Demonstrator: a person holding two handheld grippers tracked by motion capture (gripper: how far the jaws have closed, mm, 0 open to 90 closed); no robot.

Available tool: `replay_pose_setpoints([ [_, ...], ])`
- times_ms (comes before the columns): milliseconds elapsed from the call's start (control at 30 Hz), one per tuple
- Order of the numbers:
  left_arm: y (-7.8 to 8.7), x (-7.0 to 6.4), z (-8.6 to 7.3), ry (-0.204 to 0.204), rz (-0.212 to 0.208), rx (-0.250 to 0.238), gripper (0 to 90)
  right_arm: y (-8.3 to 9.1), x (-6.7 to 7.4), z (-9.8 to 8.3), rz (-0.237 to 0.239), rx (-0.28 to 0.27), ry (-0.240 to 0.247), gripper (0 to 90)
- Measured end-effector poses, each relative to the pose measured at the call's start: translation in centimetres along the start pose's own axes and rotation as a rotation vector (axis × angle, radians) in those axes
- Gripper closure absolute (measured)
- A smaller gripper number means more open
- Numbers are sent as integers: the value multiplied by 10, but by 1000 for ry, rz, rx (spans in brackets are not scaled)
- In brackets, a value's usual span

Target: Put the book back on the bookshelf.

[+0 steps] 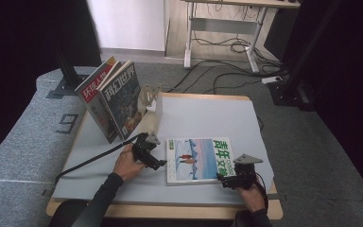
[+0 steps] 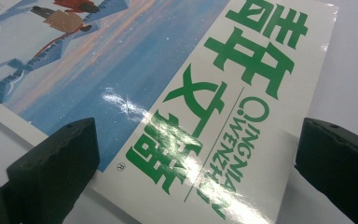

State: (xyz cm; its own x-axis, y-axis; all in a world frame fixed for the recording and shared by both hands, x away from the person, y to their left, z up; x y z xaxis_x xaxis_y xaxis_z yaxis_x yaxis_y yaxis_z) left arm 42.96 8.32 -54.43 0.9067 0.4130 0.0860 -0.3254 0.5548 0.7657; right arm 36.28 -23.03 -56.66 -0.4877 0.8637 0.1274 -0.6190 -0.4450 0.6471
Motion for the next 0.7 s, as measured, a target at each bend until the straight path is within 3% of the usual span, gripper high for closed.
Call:
replay_pose_setpoints([
  [367,-26,3,23,-41,-11,17,0,0,-1,-1,-1,3,-1,0],
  [500,-36,6,29,-35,-20,21,0,1,-1,-1,3,5,1,0],
  [533,-39,8,31,-18,-38,-5,0,1,-1,-1,7,6,6,0],
  [700,-46,15,33,9,-31,-30,2,1,1,-1,3,6,18,0],
])
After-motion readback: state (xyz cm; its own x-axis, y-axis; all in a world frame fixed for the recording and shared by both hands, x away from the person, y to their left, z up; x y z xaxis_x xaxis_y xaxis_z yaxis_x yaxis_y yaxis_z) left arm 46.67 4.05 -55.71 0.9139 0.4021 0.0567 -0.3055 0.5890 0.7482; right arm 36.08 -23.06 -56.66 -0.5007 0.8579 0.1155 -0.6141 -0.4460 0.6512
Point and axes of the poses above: each handheld gripper's, and its own axes: y roughly backward along the jaws, z roughly out of its top, x roughly to its left, the point moved 6 cm from there along -y, roughly forward along the jaws, and after that the axes turned 6 degrees about -y, right-handed, at the moved point
